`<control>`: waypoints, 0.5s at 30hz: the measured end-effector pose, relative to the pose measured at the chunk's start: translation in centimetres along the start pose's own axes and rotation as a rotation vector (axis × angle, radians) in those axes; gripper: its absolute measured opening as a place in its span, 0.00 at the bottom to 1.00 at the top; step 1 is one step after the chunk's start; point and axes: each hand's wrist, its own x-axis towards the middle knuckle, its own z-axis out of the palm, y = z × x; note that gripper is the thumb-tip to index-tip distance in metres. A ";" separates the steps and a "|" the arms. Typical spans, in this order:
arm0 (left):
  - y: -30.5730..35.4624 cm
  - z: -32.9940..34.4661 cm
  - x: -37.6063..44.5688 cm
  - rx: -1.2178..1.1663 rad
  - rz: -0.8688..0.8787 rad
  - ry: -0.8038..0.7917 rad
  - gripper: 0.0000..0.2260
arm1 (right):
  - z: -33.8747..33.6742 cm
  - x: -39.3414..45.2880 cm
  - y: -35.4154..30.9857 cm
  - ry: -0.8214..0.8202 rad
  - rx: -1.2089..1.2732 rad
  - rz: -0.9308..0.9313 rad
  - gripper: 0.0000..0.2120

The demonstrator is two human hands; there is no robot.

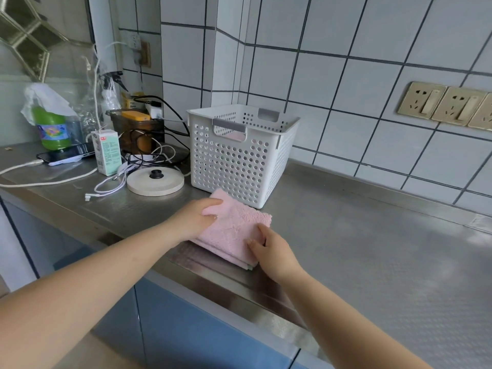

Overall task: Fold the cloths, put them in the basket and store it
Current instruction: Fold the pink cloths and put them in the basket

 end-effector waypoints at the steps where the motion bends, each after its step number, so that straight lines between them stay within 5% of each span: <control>1: 0.6 0.2 -0.1 -0.085 0.006 0.020 0.19 | -0.4 0.0 0.3 0.029 0.094 0.009 0.20; 5: 3.4 2.2 0.1 -0.380 0.034 0.055 0.20 | -2.5 0.4 1.9 0.158 0.526 0.106 0.24; 9: 6.6 6.3 1.8 -0.576 0.039 0.044 0.21 | -6.3 1.6 5.5 0.290 0.880 0.228 0.15; 15: 10.6 12.6 6.8 -0.632 0.043 -0.014 0.21 | -13.5 4.8 11.0 0.177 1.163 0.348 0.12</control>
